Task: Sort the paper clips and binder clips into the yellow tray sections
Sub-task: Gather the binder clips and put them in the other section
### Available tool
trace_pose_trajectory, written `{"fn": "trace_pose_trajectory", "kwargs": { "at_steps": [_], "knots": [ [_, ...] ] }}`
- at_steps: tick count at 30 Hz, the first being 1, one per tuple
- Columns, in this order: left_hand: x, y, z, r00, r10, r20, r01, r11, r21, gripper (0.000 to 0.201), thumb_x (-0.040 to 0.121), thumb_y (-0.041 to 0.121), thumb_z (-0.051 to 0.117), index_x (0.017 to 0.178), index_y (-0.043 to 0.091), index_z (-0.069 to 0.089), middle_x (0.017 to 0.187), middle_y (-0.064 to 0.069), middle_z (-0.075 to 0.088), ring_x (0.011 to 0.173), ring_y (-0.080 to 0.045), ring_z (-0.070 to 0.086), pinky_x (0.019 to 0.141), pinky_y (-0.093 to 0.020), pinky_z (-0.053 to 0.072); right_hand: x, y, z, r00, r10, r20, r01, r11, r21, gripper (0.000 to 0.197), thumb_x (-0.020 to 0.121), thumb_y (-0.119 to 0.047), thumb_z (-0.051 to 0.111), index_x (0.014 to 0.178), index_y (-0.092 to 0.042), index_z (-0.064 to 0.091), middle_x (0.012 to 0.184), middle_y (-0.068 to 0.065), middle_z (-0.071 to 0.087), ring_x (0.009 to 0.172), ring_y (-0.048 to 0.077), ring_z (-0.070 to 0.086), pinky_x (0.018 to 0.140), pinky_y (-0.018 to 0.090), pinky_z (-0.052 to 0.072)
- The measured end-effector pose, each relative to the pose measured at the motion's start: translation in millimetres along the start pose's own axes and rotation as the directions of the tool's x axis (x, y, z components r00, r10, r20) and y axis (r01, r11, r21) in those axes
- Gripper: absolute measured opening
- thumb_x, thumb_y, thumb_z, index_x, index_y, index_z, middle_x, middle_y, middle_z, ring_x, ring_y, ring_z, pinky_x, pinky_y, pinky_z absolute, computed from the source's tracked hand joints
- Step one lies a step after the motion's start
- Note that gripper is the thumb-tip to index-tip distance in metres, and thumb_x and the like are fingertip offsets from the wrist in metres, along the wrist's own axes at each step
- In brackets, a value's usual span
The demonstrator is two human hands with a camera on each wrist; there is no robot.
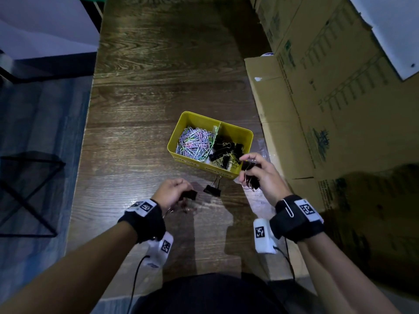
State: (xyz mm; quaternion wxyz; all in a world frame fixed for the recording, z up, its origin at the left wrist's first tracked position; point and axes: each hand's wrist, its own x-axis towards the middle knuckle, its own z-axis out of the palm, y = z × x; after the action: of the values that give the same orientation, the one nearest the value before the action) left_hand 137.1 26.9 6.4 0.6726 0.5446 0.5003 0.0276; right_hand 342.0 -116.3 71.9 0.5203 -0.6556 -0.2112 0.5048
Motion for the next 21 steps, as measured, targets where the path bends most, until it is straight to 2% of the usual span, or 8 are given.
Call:
{"fn": "trace_pose_trajectory", "kwargs": {
  "at_steps": [3,7,9,10,12,14,18,21],
  "knots": [
    [-0.2,9.4,-0.3,0.995,-0.081,0.050,0.091,0.969,-0.230,0.019,0.083,0.012,0.050,0.065,0.011,0.056,0.050,-0.004,0.050,0.038,-0.013,0.038,0.037,-0.010,0.020,10.7,-1.3,-3.0,0.999,-0.017,-0.044,0.021,0.995,0.101,0.036,0.088,0.010,0.039,0.096,-0.018,0.060,0.067,0.007,0.062,0.063,0.021,0.053,0.062,0.034,0.040],
    [9.9,8.1,9.3,0.995,-0.002,0.099,-0.007,0.996,0.090,0.025,0.083,0.039,0.057,0.072,0.017,0.054,0.056,0.001,0.054,0.050,-0.019,0.044,0.046,-0.021,0.033,22.9,-1.7,-6.2,0.998,-0.010,-0.060,0.017,0.992,0.125,0.035,0.086,0.008,0.039,0.096,-0.018,0.062,0.063,0.005,0.057,0.056,0.017,0.051,0.057,0.033,0.034],
    [12.2,9.6,20.9,0.986,0.070,0.151,-0.137,0.859,0.493,0.038,0.073,0.061,0.059,0.090,0.027,0.056,0.084,0.006,0.067,0.074,-0.023,0.061,0.070,-0.030,0.048,28.3,-1.5,-6.0,0.998,-0.028,-0.063,0.034,0.994,0.100,0.033,0.081,0.002,0.044,0.094,-0.021,0.064,0.062,0.004,0.057,0.055,0.019,0.050,0.056,0.033,0.033],
    [11.2,11.3,28.9,0.986,0.075,0.149,-0.158,0.701,0.695,0.049,0.072,0.067,0.056,0.103,0.029,0.052,0.097,0.006,0.066,0.087,-0.024,0.063,0.079,-0.032,0.049,30.9,-1.3,-5.3,0.997,-0.028,-0.067,0.034,0.995,0.089,0.032,0.078,-0.002,0.045,0.092,-0.022,0.064,0.062,0.005,0.057,0.055,0.020,0.050,0.055,0.033,0.033],
    [11.2,14.1,44.8,0.988,0.121,0.098,-0.137,0.377,0.916,0.072,0.074,0.075,0.047,0.122,0.022,0.040,0.106,-0.003,0.065,0.095,-0.028,0.062,0.081,-0.035,0.049,34.9,-2.3,-3.6,0.997,-0.015,-0.078,0.021,0.997,0.078,0.031,0.075,-0.004,0.047,0.091,-0.023,0.065,0.062,0.005,0.058,0.057,0.020,0.049,0.056,0.033,0.033],
    [14.1,14.0,58.6,0.989,0.131,0.062,-0.090,0.216,0.972,0.084,0.074,0.079,0.039,0.128,0.016,0.033,0.107,-0.010,0.064,0.095,-0.030,0.062,0.078,-0.037,0.050,36.8,-3.4,-2.0,0.997,-0.021,-0.075,0.027,0.996,0.082,0.031,0.078,-0.002,0.047,0.091,-0.023,0.065,0.063,0.005,0.058,0.058,0.020,0.050,0.058,0.031,0.036],
    [14.6,12.2,72.6,0.994,0.106,0.028,-0.037,0.089,0.995,0.076,0.080,0.071,0.044,0.126,0.010,0.034,0.114,-0.010,0.061,0.103,-0.029,0.060,0.078,-0.036,0.047,38.6,-7.0,-0.1,0.998,-0.018,-0.066,0.023,0.997,0.077,0.034,0.085,0.007,0.042,0.094,-0.020,0.063,0.064,0.004,0.058,0.059,0.016,0.052,0.058,0.028,0.039],
    [18.3,7.5,65.9,0.994,0.088,0.058,-0.072,0.157,0.985,0.066,0.080,0.066,0.045,0.119,0.012,0.041,0.109,-0.010,0.063,0.100,-0.030,0.061,0.077,-0.035,0.048,39.0,-9.2,-1.1,0.997,-0.016,-0.074,0.023,0.995,0.093,0.028,0.080,-0.002,0.050,0.093,-0.022,0.064,0.064,0.004,0.059,0.060,0.018,0.052,0.055,0.027,0.039]
  ]
}}
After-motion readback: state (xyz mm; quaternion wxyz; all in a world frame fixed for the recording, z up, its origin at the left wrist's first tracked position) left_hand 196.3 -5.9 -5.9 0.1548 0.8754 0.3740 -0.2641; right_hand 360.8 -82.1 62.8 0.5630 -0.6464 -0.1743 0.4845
